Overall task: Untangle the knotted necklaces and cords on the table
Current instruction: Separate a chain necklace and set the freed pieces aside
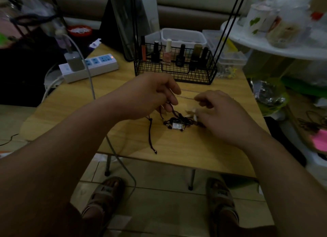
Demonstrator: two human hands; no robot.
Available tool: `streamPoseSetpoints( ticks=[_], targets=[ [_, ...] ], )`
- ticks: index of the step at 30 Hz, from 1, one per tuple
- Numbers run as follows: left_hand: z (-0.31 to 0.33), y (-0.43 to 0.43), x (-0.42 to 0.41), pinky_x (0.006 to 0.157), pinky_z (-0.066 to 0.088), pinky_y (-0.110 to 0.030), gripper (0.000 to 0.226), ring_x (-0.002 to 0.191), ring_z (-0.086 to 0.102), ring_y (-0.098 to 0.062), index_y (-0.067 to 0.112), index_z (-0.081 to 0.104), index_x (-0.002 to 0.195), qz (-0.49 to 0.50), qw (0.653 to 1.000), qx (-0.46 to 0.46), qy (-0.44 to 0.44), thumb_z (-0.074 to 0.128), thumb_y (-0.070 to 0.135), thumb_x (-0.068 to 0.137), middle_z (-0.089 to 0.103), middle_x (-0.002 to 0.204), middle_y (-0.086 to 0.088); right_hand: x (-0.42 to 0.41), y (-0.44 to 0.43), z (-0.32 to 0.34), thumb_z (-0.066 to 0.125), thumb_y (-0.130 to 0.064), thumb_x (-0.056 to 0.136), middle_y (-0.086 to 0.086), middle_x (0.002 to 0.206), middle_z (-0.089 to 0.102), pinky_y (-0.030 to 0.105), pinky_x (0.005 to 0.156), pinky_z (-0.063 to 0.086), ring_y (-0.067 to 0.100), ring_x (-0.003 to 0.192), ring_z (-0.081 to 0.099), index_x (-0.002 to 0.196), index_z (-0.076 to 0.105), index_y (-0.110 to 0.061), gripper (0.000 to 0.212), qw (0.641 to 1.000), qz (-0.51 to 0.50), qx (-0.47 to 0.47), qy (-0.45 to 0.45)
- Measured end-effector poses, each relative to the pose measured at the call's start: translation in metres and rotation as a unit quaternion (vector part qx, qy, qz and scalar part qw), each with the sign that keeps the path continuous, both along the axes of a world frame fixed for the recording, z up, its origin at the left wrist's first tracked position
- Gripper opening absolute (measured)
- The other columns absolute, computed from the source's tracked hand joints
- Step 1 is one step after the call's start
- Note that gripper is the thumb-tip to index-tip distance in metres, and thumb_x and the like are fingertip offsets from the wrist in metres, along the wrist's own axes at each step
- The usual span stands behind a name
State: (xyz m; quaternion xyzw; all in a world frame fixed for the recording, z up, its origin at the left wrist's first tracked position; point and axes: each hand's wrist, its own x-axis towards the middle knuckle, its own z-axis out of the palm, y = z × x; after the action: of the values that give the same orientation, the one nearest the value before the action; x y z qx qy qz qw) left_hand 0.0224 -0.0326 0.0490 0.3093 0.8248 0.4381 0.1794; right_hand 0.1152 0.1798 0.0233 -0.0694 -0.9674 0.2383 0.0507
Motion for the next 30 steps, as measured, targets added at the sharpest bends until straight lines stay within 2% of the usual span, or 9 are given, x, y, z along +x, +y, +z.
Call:
streamPoseSetpoints(
  ticks=[5,10,14,17,22,24,25,28,30],
  targets=[
    [0.001,-0.004,-0.003,0.058,0.051,-0.016,0.030,0.075,0.070,-0.001,0.030,0.068,0.112,0.029,0.998,-0.020,0.058,0.053,0.007,0.100,0.076,0.092,0.010,0.002,0.001,0.001,0.066,-0.026,0.092,-0.010,0.128,0.047,0.034,0.099,0.047,0.012,0.121,0.046,0.139,0.053,-0.038,0.050,0.992,0.062,0.074,-0.078],
    [-0.016,-0.002,-0.001,0.076,0.051,-0.024,0.024,0.096,0.061,-0.002,0.035,0.064,0.122,-0.018,0.975,-0.171,0.140,0.063,0.028,0.099,0.064,0.112,0.014,0.004,0.010,0.003,0.068,-0.029,0.097,-0.013,0.105,0.058,0.023,0.071,0.046,0.002,0.091,0.055,0.115,0.063,-0.032,0.019,0.995,0.053,0.038,-0.075],
    [-0.028,0.018,0.009,0.100,0.046,-0.039,0.037,0.118,0.050,-0.011,0.037,0.060,0.129,-0.061,0.952,-0.212,0.212,0.066,0.046,0.094,0.054,0.123,0.014,0.004,0.005,0.004,0.067,-0.030,0.094,-0.011,0.094,0.062,0.036,0.076,0.054,0.008,0.086,0.059,0.111,0.061,-0.027,0.017,0.995,0.030,0.048,-0.088],
    [-0.032,0.027,0.013,0.102,0.046,-0.045,0.046,0.118,0.050,-0.013,0.034,0.060,0.130,-0.071,0.949,-0.213,0.223,0.069,0.055,0.090,0.053,0.123,0.011,0.000,0.000,0.004,0.064,-0.038,0.093,-0.007,0.090,0.066,0.041,0.073,0.057,0.014,0.082,0.062,0.105,0.060,-0.027,0.016,0.993,0.008,0.075,-0.085],
    [-0.034,0.031,0.018,0.100,0.049,-0.042,0.050,0.115,0.050,-0.014,0.032,0.061,0.125,-0.055,0.954,-0.200,0.216,0.071,0.060,0.085,0.052,0.120,0.009,-0.006,0.007,-0.004,0.055,-0.033,0.103,-0.005,0.083,0.065,0.033,0.063,0.049,0.015,0.076,0.061,0.088,0.062,-0.026,0.018,0.997,-0.001,0.069,-0.029],
    [-0.035,0.033,0.019,0.099,0.049,-0.042,0.047,0.114,0.050,-0.015,0.032,0.062,0.123,-0.046,0.957,-0.190,0.215,0.072,0.059,0.085,0.052,0.119,0.008,-0.005,0.009,0.000,0.057,-0.032,0.104,-0.003,0.082,0.072,0.033,0.068,0.052,0.016,0.080,0.068,0.086,0.069,-0.024,0.023,0.995,-0.029,-0.096,-0.001],
    [-0.036,0.033,0.019,0.099,0.049,-0.043,0.046,0.114,0.050,-0.015,0.032,0.062,0.122,-0.044,0.958,-0.186,0.213,0.072,0.058,0.085,0.052,0.118,0.008,-0.005,0.009,0.004,0.056,-0.031,0.105,-0.002,0.086,0.076,0.034,0.074,0.054,0.016,0.083,0.071,0.092,0.072,-0.022,0.022,0.973,-0.049,-0.224,0.015],
    [-0.037,0.035,0.019,0.098,0.049,-0.044,0.031,0.112,0.050,-0.015,0.034,0.062,0.111,-0.050,0.961,-0.176,0.209,0.072,0.053,0.088,0.052,0.114,0.009,-0.003,0.006,0.022,0.046,-0.026,0.109,0.001,0.084,0.073,0.038,0.086,0.059,0.018,0.083,0.072,0.105,0.066,-0.014,0.024,0.821,-0.035,-0.569,0.045],
    [-0.038,0.037,0.018,0.097,0.049,-0.045,0.021,0.110,0.050,-0.015,0.036,0.059,0.103,-0.053,0.961,-0.170,0.211,0.071,0.049,0.091,0.052,0.111,0.009,-0.002,0.004,0.033,0.043,-0.027,0.109,-0.001,0.075,0.063,0.036,0.082,0.060,0.015,0.073,0.066,0.100,0.063,-0.015,0.025,0.723,-0.006,-0.687,0.067]
  ],
)
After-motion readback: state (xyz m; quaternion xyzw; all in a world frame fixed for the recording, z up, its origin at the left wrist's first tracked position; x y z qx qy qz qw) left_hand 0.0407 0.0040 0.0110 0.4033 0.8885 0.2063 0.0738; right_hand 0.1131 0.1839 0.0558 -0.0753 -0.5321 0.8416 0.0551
